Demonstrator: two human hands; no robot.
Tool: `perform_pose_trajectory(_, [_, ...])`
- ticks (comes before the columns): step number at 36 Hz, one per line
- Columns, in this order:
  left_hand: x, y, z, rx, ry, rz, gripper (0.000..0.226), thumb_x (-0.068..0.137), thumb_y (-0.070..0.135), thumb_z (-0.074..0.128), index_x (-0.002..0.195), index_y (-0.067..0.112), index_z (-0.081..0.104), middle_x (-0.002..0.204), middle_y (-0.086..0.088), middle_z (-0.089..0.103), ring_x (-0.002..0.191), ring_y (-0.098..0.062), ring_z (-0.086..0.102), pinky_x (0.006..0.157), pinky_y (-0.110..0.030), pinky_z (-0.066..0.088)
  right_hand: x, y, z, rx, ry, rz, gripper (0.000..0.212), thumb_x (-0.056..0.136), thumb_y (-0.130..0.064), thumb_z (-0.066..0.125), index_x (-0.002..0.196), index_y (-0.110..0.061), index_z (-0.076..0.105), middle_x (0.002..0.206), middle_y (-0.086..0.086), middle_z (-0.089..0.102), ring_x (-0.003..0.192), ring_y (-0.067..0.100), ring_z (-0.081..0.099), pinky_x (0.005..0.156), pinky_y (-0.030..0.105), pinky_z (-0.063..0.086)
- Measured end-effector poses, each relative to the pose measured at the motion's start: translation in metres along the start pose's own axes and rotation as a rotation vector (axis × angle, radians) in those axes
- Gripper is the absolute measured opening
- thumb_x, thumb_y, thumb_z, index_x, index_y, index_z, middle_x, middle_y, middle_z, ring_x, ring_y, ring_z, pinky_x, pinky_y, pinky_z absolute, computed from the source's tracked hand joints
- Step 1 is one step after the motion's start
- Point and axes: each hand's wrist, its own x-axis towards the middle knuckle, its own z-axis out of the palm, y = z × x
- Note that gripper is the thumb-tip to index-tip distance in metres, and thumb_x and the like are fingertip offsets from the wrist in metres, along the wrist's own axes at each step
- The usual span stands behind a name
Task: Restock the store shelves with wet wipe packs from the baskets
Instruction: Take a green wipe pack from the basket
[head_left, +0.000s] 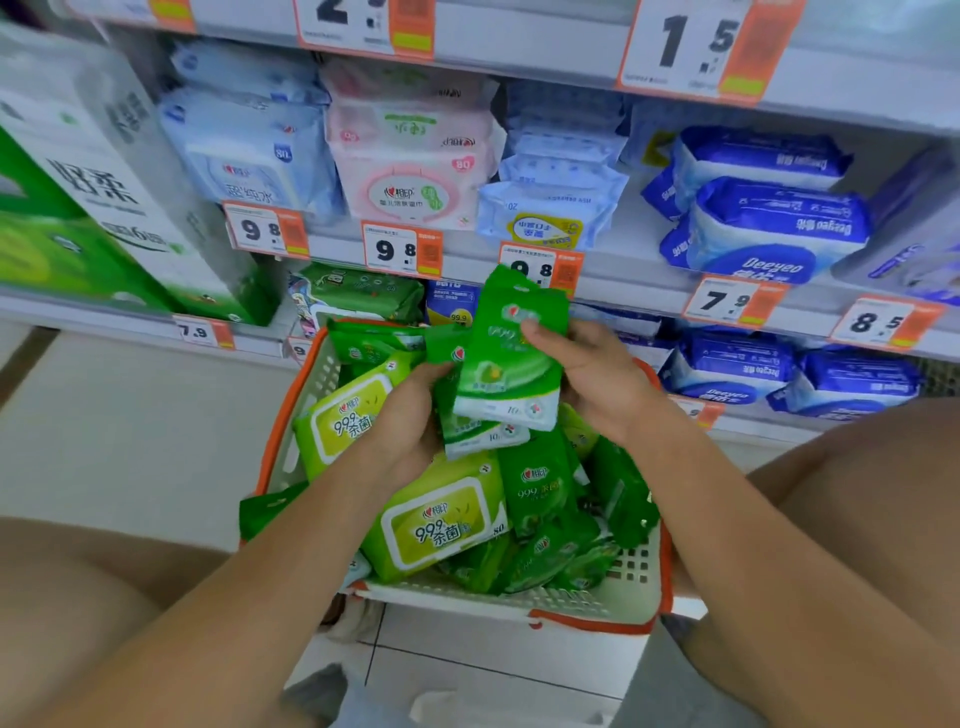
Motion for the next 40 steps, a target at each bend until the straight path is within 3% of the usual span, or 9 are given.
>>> perform_pose_trajectory(3, [-0.002,0.001,0.002,0.049,-0.088,0.046,0.042,0.096,0.043,0.056,0.131,0.019,0.061,0.122,-0.006,0.071,0.111,-0.023,0.068,0.099,-0.044,0.051,0.003,0.016,0.013,-0.322,0.109,-0.076,0.049,0.088,-0.050,0.070,0.096,-0.002,0.073,0.097,0.019,0.075,0.091,0.035,0.073,0.090,0.053,0.056])
perform_pose_trajectory(6, [0.000,-0.006,-0.005,0.233,-0.001,0.113,0.062,0.078,0.016,0.082,0.133,0.018,0.054,0.118,-0.003,0.073,0.103,-0.021,0.072,0.095,-0.043,0.055,0.010,0.030,0.015,-0.361,0.209,-0.050,0.071,0.090,-0.069,0.051,0.096,-0.002,0.073,0.097,0.019,0.074,0.094,0.034,0.071,0.093,0.050,0.054])
perform_pose_trajectory(9, [0.003,-0.011,-0.012,0.293,0.081,0.163,0.070,0.070,0.008,0.087,0.131,0.019,0.054,0.116,0.000,0.073,0.102,-0.018,0.072,0.090,-0.039,0.058,0.024,0.041,0.008,-0.362,0.376,-0.026,0.059,0.098,-0.054,0.051,0.093,0.002,0.071,0.092,0.015,0.074,0.092,0.031,0.069,0.089,0.044,0.052])
perform_pose_trajectory(13, [0.003,-0.011,-0.019,0.284,0.182,0.223,0.074,0.064,0.007,0.091,0.126,0.021,0.053,0.114,0.002,0.072,0.100,-0.015,0.071,0.085,-0.035,0.060,0.044,0.049,0.010,-0.535,0.226,0.076,0.013,0.095,-0.033,0.063,0.094,-0.021,0.068,0.094,-0.003,0.068,0.094,0.019,0.065,0.084,0.034,0.049])
perform_pose_trajectory(18, [0.001,-0.009,-0.032,0.345,0.284,0.325,0.077,0.055,-0.001,0.094,0.118,0.021,0.054,0.111,0.002,0.071,0.099,-0.014,0.071,0.089,-0.041,0.059,0.064,0.056,0.026,-0.643,0.112,0.223,0.025,0.089,-0.014,0.067,0.111,-0.010,0.057,0.110,0.008,0.066,0.097,0.023,0.062,0.079,0.033,0.051])
perform_pose_trajectory(24, [-0.003,-0.001,-0.051,0.299,0.423,0.405,0.086,0.047,0.002,0.097,0.121,0.019,0.056,0.107,0.001,0.074,0.096,-0.017,0.073,0.085,-0.047,0.060,0.063,0.051,0.024,-0.505,0.031,0.255,0.046,0.065,-0.011,0.092,0.105,-0.012,0.070,0.108,0.003,0.073,0.097,0.019,0.068,0.086,0.031,0.055])
perform_pose_trajectory(28, [-0.008,0.010,-0.057,0.207,0.478,0.418,0.083,0.053,0.003,0.095,0.125,0.016,0.056,0.110,0.000,0.074,0.097,-0.017,0.073,0.086,-0.041,0.060,0.047,0.039,0.013,-0.296,0.074,0.203,0.040,0.073,0.006,0.081,0.104,-0.013,0.065,0.092,0.003,0.071,0.077,0.015,0.068,0.064,0.026,0.054])
perform_pose_trajectory(33, [-0.009,0.025,-0.062,0.097,0.527,0.436,0.068,0.062,0.004,0.091,0.121,0.016,0.059,0.102,0.006,0.072,0.085,-0.005,0.070,0.065,-0.018,0.057,0.022,0.021,0.005,0.080,-0.019,0.172,0.043,0.079,0.005,0.073,0.120,-0.003,0.065,0.108,0.016,0.075,0.095,0.030,0.074,0.085,0.045,0.060])
perform_pose_trajectory(40, [-0.011,0.037,-0.043,0.023,0.365,0.460,0.079,0.056,0.014,0.095,0.125,0.019,0.056,0.110,0.000,0.074,0.101,-0.021,0.072,0.094,-0.046,0.055,0.000,-0.019,0.021,0.294,-0.136,0.028,0.041,0.091,-0.016,0.062,0.130,-0.006,0.061,0.124,0.014,0.069,0.113,0.033,0.066,0.100,0.053,0.051])
